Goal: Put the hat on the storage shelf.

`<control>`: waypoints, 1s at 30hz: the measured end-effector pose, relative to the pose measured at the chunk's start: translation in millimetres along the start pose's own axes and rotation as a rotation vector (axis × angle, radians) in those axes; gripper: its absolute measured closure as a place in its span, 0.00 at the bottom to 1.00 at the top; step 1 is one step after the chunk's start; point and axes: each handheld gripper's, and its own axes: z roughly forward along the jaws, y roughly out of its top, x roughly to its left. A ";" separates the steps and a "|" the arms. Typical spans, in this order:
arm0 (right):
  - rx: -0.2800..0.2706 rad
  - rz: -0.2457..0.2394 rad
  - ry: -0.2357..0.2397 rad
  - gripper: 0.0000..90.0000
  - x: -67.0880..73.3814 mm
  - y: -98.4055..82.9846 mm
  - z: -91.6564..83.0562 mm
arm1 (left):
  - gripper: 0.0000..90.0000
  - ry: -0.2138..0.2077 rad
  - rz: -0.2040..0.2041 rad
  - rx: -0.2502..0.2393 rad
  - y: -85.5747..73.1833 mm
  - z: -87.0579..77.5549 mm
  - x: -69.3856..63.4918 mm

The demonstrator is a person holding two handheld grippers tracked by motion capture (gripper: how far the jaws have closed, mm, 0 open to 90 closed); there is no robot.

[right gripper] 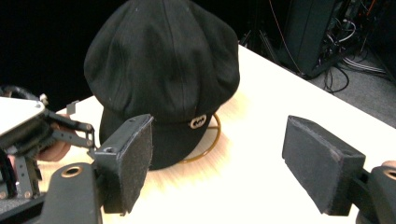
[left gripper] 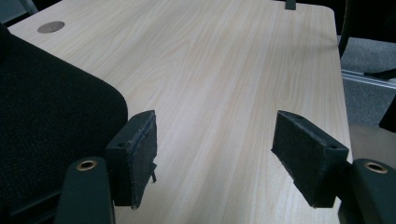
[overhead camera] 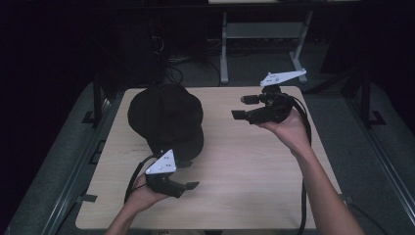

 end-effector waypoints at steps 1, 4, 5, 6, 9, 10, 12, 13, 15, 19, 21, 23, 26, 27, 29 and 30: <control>0.004 0.005 0.000 0.25 -0.1 -2.6 -0.9 | 0.34 0.000 0.001 0.001 0.0 0.0 0.1; 0.008 0.011 -0.009 0.23 -1.0 -10.7 -3.7 | 0.33 -0.001 -0.002 0.002 0.0 0.2 -0.1; 0.010 0.016 -0.012 0.23 -1.4 -13.2 -4.9 | 0.33 -0.002 -0.008 -0.002 0.0 0.6 -0.4; 0.011 0.021 -0.013 0.22 -1.9 -15.7 -6.2 | 0.33 -0.002 -0.007 -0.003 0.0 0.7 -0.4; 0.011 0.028 -0.018 0.22 -2.9 -22.7 -9.9 | 0.32 -0.003 -0.009 -0.003 0.1 1.2 -0.6; 0.012 0.033 -0.019 0.21 -3.2 -25.4 -11.2 | 0.32 -0.002 -0.009 -0.003 0.2 1.3 -0.6; 0.012 0.038 -0.020 0.21 -2.7 -30.0 -13.1 | 0.32 -0.002 -0.007 -0.002 0.2 1.4 -0.6; 0.017 0.036 -0.020 0.20 -2.5 -32.6 -13.8 | 0.32 -0.003 -0.006 -0.002 0.3 1.4 -0.6; 0.023 0.039 -0.026 0.20 -1.3 -38.1 -15.4 | 0.32 -0.003 -0.007 -0.002 0.3 1.5 -0.7; 0.026 0.039 -0.030 0.20 0.6 -49.3 -20.0 | 0.31 -0.005 -0.007 -0.004 0.7 1.0 -0.5; 0.028 0.041 -0.031 0.20 0.9 -53.7 -22.0 | 0.31 -0.006 -0.007 -0.005 0.9 1.0 -0.4; 0.031 0.047 -0.034 0.20 0.8 -58.6 -24.1 | 0.30 -0.006 -0.009 -0.006 1.0 1.2 -0.6; 0.028 0.054 -0.036 0.20 0.3 -65.8 -27.4 | 0.30 -0.005 -0.009 -0.006 1.1 1.2 -0.5; 0.029 0.060 -0.038 0.20 0.2 -68.7 -28.7 | 0.30 -0.004 -0.009 -0.007 1.0 1.4 -0.5; 0.027 0.065 -0.041 0.20 0.1 -72.9 -30.3 | 0.30 -0.004 -0.010 -0.008 1.2 1.4 -0.6; 0.029 0.066 -0.043 0.20 -0.1 -75.3 -31.1 | 0.30 -0.004 -0.012 -0.007 1.2 1.5 -0.6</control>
